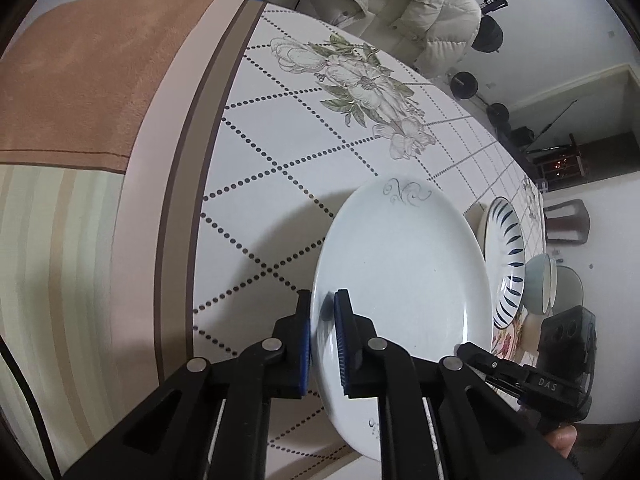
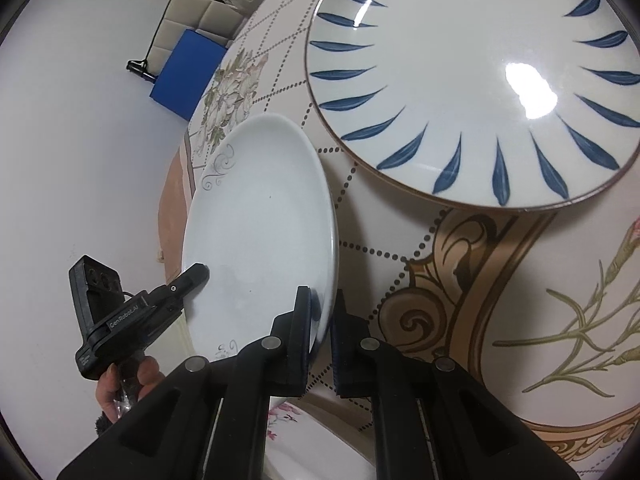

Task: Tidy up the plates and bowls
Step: 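Lift the white plate and lower it onto the pink-floral plate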

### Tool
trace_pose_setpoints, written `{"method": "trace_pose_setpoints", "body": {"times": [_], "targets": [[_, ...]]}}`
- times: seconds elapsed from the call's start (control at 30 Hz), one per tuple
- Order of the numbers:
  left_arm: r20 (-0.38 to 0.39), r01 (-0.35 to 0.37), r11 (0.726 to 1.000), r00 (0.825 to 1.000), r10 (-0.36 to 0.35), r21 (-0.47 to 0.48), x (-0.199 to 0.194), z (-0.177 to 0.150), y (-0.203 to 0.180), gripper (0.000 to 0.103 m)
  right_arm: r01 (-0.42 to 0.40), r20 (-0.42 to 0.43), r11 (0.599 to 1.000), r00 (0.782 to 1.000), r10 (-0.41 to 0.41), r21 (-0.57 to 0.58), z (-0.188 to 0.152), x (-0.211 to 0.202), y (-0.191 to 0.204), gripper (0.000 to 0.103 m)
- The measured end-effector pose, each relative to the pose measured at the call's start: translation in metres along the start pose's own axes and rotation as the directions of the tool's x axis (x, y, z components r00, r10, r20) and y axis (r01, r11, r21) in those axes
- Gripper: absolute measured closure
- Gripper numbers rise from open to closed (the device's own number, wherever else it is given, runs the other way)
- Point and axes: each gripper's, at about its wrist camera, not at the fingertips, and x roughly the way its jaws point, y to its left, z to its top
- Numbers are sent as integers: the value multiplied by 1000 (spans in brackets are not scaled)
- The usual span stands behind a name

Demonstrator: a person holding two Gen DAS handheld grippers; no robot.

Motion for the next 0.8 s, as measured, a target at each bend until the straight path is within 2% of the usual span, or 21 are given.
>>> {"method": "trace_pose_setpoints", "body": {"times": [0.4,0.53,0.8], "targets": [[72,18,1000,997,-18,7,-40,-28,-17,95,-5,14,996,1000,6,-85,-16,-29,21,94],[92,22,1000,995,-24,22,-59,-45,-24,95,-14,18,993,1000,16,-116,-32,-45,30,93],[121,19,1000,992,-21,21,-90,-97,-33,95,-22,10,985,1000,24,-171,-85,-82,38,93]]}}
